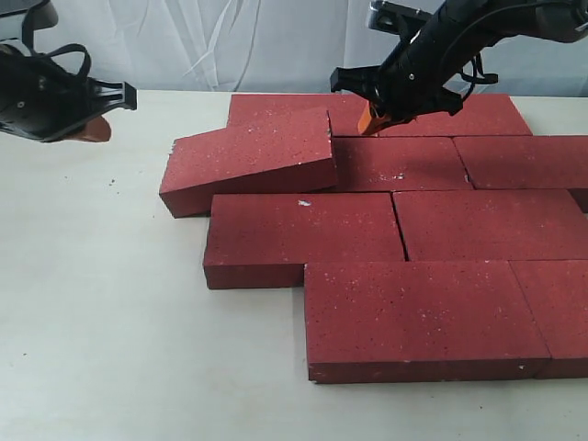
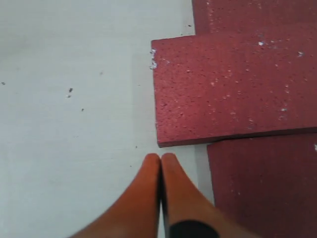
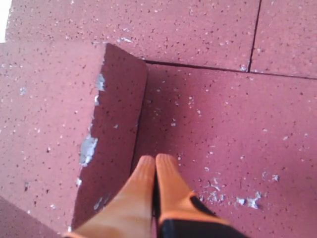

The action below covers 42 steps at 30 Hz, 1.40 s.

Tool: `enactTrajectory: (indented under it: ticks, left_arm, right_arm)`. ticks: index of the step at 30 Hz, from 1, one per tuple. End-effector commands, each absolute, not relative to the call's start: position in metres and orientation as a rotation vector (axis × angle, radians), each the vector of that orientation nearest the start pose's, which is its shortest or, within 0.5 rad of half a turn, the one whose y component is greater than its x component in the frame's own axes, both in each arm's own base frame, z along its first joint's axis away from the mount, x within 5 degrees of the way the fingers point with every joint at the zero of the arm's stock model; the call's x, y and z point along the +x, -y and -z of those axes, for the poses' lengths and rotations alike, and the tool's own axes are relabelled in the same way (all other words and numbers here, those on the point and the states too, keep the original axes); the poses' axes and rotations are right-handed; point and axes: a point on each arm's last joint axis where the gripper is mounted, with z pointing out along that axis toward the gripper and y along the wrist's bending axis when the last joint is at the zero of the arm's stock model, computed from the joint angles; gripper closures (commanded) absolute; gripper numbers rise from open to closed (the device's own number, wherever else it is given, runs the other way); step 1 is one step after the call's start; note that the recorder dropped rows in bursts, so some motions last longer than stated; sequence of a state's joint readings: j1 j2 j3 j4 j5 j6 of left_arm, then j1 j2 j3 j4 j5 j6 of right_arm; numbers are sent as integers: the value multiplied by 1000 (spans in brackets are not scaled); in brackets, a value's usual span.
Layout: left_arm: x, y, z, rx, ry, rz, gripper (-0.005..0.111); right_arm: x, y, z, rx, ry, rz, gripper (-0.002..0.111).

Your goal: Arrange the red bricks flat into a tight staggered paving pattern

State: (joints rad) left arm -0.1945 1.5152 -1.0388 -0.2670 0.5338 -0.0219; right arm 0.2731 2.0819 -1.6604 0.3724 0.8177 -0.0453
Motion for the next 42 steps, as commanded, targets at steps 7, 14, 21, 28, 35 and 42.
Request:
enactTrajectory:
  ticks: [7, 14, 21, 28, 35, 42]
  left_arm:
    - [309, 85, -266, 13, -2450, 381, 107]
    - [309, 85, -266, 11, -2450, 383, 107]
    - [309, 85, -266, 0, -2448, 394, 107]
    - [309, 85, -266, -4, -2448, 398, 107]
    - [309, 85, -266, -4, -2448, 398, 107]
    - [309, 85, -266, -4, -2448, 398, 107]
  right_arm:
    - [430, -149, -215, -183, -2689, -495, 109]
    - [428, -168, -208, -246, -2659, -476, 109]
    - [431, -175, -188, -252, -2684, -470, 109]
    - [433, -178, -172, -228, -2710, -491, 109]
    - [429, -205, -167, -269, -2659, -516, 109]
    - [419, -243, -155, -320, -2627, -568, 109]
